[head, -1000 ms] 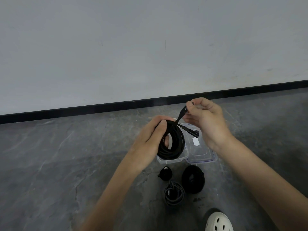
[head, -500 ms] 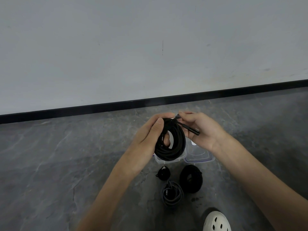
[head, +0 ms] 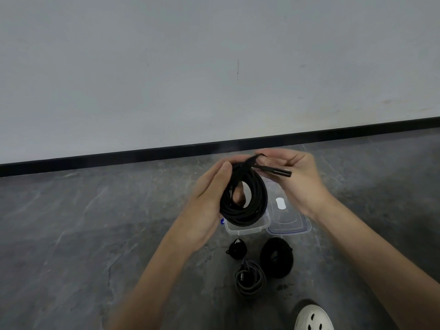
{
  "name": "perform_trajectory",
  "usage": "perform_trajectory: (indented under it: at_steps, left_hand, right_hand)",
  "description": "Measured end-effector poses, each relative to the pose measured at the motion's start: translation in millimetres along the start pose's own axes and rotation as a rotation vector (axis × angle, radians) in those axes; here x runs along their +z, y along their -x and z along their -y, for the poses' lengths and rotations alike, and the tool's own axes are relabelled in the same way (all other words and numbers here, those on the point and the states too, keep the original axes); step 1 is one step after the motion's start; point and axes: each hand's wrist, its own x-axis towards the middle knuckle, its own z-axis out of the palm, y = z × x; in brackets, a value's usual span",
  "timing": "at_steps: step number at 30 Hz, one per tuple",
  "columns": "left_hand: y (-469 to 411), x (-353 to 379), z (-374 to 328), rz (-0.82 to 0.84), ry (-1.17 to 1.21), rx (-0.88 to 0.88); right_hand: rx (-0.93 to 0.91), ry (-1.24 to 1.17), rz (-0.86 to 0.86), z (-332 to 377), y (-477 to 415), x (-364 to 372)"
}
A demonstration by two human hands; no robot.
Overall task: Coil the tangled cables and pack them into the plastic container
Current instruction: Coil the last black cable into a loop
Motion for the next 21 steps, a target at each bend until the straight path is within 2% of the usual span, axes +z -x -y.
perform_trajectory:
  at_steps: [2,5,10,16,21]
  left_hand:
    - [1,3,1,0.030,-0.001,0.002]
    - [1,3,1,0.028,-0.001,-0.003]
    - [-5,-9,0,-0.154,-0.110,0.008]
    - [-8,-11,6,-0.278,-0.204,-0.016]
    - [-11,-11,9,-0.362,-0.449,-0.002]
  right_hand:
    - [-0.055,0.098,-0.012,-4,5,9]
    - [-0.036,0.250,0.080,-14,13,18]
    - [0.009,0.284,0.242,-19,19,26]
    - [0.064,0.254,0.345,-15,23,17]
    - [0.218,0.008,0.430,-17,26,19]
